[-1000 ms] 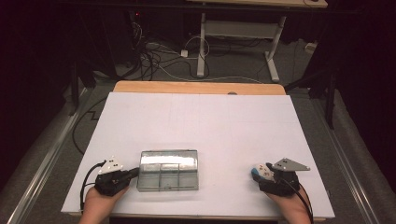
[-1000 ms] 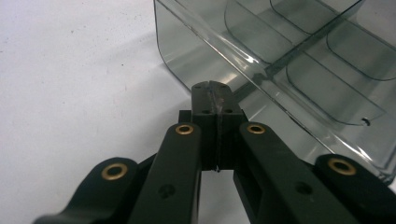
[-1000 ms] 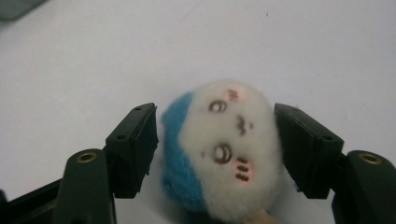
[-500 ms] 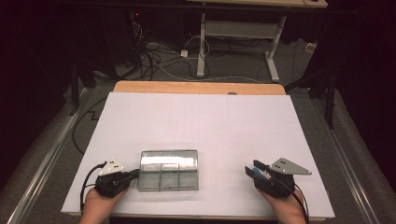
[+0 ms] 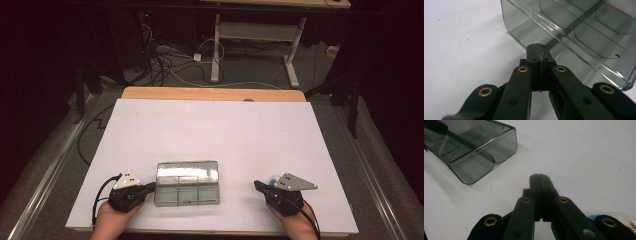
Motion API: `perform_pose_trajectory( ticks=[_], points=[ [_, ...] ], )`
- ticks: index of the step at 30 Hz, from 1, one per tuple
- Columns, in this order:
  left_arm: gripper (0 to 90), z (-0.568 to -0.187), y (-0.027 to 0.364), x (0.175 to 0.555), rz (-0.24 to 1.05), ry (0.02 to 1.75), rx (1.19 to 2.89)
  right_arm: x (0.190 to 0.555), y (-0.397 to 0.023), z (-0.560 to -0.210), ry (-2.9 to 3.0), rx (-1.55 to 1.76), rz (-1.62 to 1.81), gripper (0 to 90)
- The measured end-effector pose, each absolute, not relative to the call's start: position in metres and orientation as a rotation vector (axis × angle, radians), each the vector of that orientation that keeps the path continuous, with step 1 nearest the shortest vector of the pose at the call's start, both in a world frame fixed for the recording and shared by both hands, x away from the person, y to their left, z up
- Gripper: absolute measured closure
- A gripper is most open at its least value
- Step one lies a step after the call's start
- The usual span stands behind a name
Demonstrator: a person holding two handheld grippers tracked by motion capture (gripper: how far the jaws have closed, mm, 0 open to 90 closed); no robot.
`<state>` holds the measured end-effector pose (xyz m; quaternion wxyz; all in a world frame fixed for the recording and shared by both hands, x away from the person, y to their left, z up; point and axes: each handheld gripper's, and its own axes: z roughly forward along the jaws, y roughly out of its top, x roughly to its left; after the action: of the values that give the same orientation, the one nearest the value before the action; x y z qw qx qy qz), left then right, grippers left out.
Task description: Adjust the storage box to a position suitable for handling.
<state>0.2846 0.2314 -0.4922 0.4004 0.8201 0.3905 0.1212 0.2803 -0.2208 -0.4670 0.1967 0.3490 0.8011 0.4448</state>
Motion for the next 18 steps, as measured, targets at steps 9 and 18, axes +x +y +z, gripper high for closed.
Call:
perform_pose_trajectory(
  ticks=[9,18],
  points=[
    [87.6,-0.492,0.213,0.284,0.287,0.944,2.101,0.279,-0.221,-0.47,2.272,0.962,1.229,90.0],
    [87.6,-0.49,0.184,0.287,0.264,0.881,2.141,0.279,-0.222,-0.472,2.271,0.976,1.206,90.0]
  ],
)
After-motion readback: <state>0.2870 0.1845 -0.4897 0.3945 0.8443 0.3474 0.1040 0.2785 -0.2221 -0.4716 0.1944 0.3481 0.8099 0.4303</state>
